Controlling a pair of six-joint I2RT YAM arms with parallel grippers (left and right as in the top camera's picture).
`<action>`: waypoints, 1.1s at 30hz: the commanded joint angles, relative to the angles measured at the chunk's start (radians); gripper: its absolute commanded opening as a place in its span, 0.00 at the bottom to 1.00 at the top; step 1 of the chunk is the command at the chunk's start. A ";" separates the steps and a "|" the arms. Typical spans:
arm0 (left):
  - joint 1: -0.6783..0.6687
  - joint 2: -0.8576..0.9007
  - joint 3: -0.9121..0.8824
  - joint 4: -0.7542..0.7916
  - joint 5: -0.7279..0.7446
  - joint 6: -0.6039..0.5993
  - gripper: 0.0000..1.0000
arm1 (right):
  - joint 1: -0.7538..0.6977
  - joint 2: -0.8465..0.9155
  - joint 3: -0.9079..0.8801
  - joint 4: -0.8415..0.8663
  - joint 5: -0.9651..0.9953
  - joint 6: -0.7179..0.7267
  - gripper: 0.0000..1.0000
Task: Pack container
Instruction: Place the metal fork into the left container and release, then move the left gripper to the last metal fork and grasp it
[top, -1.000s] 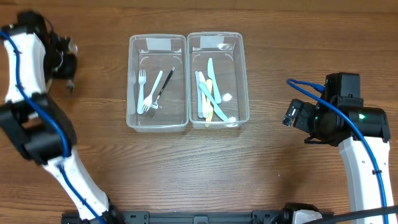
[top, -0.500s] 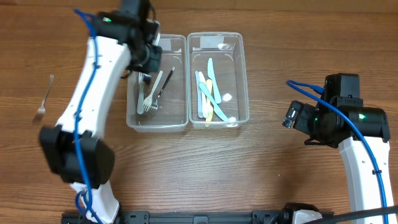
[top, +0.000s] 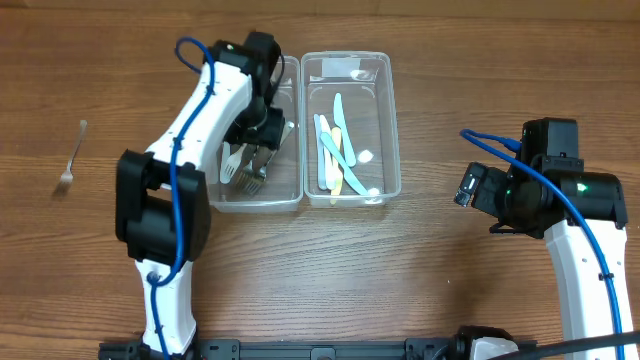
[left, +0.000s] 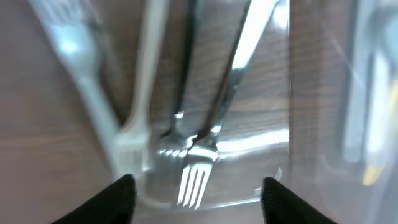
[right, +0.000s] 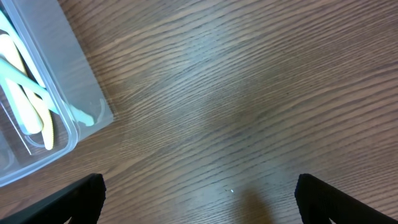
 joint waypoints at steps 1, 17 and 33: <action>0.087 -0.254 0.097 -0.044 -0.130 0.039 0.79 | -0.001 -0.019 0.002 0.002 0.001 -0.003 1.00; 0.917 -0.562 -0.294 0.188 0.051 0.270 1.00 | -0.001 -0.019 0.002 0.014 0.001 -0.003 1.00; 0.923 -0.143 -0.389 0.497 0.059 0.773 1.00 | -0.001 -0.019 0.002 0.011 0.002 -0.003 1.00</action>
